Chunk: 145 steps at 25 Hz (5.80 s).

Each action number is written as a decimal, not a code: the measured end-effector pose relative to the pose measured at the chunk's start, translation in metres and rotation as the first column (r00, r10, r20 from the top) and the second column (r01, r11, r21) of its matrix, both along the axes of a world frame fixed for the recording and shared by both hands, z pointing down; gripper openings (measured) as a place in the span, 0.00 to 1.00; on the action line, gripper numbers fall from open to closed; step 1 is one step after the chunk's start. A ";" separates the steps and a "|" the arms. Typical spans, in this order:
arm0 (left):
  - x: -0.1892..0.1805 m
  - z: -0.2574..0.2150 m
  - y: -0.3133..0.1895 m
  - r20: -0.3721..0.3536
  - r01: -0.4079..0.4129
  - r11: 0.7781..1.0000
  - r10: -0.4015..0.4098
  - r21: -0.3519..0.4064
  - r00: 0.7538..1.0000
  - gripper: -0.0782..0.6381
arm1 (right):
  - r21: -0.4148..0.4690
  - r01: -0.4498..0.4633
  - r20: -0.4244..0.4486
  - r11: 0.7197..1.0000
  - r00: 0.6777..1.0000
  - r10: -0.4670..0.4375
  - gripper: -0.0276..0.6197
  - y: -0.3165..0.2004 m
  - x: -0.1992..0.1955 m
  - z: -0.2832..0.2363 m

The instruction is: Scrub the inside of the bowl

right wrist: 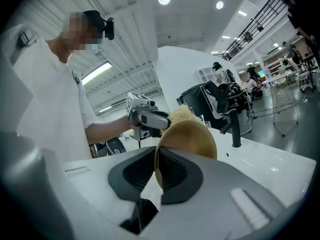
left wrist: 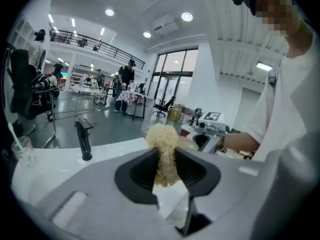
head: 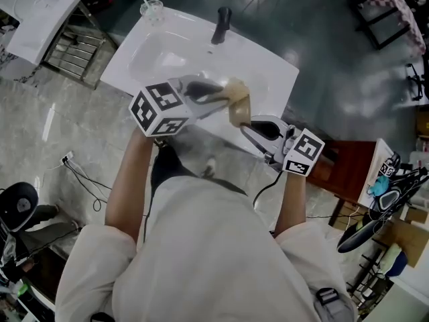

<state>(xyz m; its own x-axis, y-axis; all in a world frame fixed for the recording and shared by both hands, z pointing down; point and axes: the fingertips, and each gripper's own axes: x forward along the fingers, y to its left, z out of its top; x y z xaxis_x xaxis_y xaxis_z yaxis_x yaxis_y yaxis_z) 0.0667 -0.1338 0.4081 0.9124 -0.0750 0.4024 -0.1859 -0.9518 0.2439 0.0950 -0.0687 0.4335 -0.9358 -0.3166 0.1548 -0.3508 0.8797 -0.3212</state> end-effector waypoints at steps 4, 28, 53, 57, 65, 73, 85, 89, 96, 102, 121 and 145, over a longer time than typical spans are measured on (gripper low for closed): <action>0.001 0.020 -0.008 0.050 -0.006 1.000 0.007 -0.014 0.999 0.25 | -0.013 0.069 0.021 0.997 0.997 -0.069 0.08 0.013 0.007 -0.003; -0.005 0.062 0.035 0.021 -0.002 0.983 0.006 -0.184 1.000 0.25 | 0.051 -0.128 0.212 0.990 0.970 0.115 0.07 -0.029 0.003 -0.044; 0.004 -0.011 0.030 -0.098 0.005 0.999 -0.009 -0.038 0.995 0.25 | 0.024 -0.025 -0.049 0.999 0.998 0.027 0.08 0.009 0.002 0.005; 0.000 0.002 0.029 -0.053 0.012 0.999 -0.014 -0.041 0.999 0.25 | 0.011 0.066 -0.030 0.998 0.997 -0.065 0.08 0.030 0.002 0.001; -0.006 0.018 0.034 0.005 -0.006 0.997 0.007 -0.082 1.000 0.25 | -0.004 0.203 0.060 0.979 0.977 -0.203 0.08 0.060 0.005 -0.015; -0.013 0.047 0.045 0.063 0.014 0.988 -0.004 -0.151 0.998 0.25 | 0.074 0.147 0.298 0.986 0.941 -0.162 0.07 0.053 0.009 -0.057; 0.002 0.039 0.072 -0.017 -0.089 0.973 0.088 -0.211 0.996 0.25 | 0.054 -0.138 0.241 0.989 0.963 0.122 0.07 -0.011 0.014 -0.048; 0.000 0.024 0.074 -0.059 -0.108 0.974 0.098 -0.200 0.993 0.25 | 0.040 -0.168 0.149 0.985 0.976 0.160 0.07 -0.014 0.016 -0.030; 0.001 0.003 0.079 -0.070 -0.134 0.981 0.125 -0.140 0.990 0.25 | 0.019 -0.196 0.118 0.980 0.974 0.193 0.07 -0.016 0.021 -0.023; 0.002 -0.007 0.079 -0.063 -0.152 0.983 0.147 -0.102 0.987 0.25 | -0.014 -0.223 0.120 0.975 0.967 0.223 0.07 -0.010 0.025 -0.016; -0.012 -0.030 0.049 -0.090 -0.083 0.996 0.081 -0.024 0.993 0.24 | 0.030 0.147 0.094 0.989 0.984 -0.149 0.09 0.053 -0.007 -0.029; -0.011 0.014 0.066 -0.106 -0.073 0.984 0.057 -0.164 0.993 0.24 | 0.017 -0.160 0.436 0.987 0.890 0.136 0.07 0.007 0.044 -0.058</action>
